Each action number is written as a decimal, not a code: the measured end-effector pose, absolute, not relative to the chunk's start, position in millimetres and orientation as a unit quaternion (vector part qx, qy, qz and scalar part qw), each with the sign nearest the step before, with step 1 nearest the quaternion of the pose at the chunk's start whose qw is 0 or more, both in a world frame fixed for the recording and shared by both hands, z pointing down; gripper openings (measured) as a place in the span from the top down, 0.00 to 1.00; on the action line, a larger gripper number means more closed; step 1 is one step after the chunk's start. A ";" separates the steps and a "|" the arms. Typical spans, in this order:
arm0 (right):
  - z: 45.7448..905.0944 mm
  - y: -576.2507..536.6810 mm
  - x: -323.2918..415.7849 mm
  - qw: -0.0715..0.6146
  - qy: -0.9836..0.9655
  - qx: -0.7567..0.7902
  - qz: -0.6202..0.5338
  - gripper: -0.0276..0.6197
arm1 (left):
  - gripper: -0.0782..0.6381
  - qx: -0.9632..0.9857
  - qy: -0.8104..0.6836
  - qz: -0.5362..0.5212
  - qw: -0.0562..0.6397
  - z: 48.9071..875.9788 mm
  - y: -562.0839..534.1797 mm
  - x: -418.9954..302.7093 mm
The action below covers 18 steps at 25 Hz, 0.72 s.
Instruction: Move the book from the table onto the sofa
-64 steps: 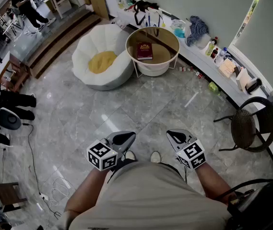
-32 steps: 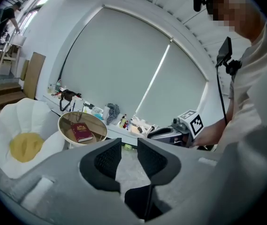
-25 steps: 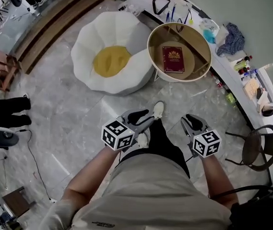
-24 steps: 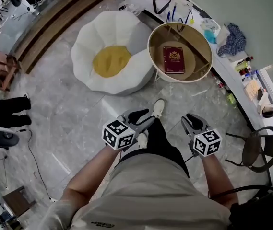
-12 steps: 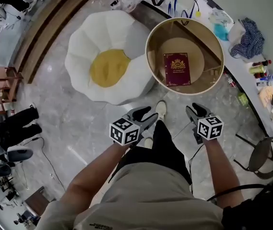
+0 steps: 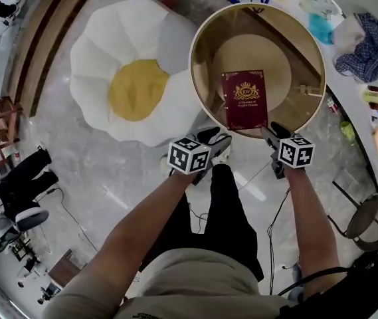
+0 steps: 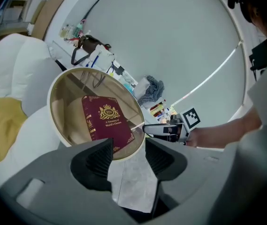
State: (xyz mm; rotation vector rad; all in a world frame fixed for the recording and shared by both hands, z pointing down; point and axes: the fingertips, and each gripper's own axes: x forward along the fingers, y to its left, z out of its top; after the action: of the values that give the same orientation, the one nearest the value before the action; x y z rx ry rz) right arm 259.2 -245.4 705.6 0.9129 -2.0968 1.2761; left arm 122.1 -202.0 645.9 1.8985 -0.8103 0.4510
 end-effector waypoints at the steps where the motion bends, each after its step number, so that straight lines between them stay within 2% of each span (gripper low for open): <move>1: 718.0 -254.5 257.8 0.250 -0.769 0.340 0.480 0.65 | 0.60 0.782 -0.326 0.188 0.496 663.3 -211.1 124.2; 11: 793.6 -298.1 246.5 0.190 -0.748 0.343 0.536 0.63 | 0.57 0.752 -0.323 0.181 0.545 780.6 -256.7 124.4; 15: 794.6 -299.8 246.6 0.153 -0.739 0.343 0.559 0.65 | 0.56 0.747 -0.309 0.148 0.570 795.9 -257.4 132.0; 18: 791.0 -296.9 244.8 0.154 -0.740 0.350 0.554 0.68 | 0.56 0.744 -0.311 0.137 0.575 793.8 -257.5 131.2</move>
State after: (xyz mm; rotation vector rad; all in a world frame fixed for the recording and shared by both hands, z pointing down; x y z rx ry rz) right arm 244.8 -296.9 791.0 1.0031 -2.1203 1.5879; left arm 131.2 -257.5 793.8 1.7433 -0.7277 0.3209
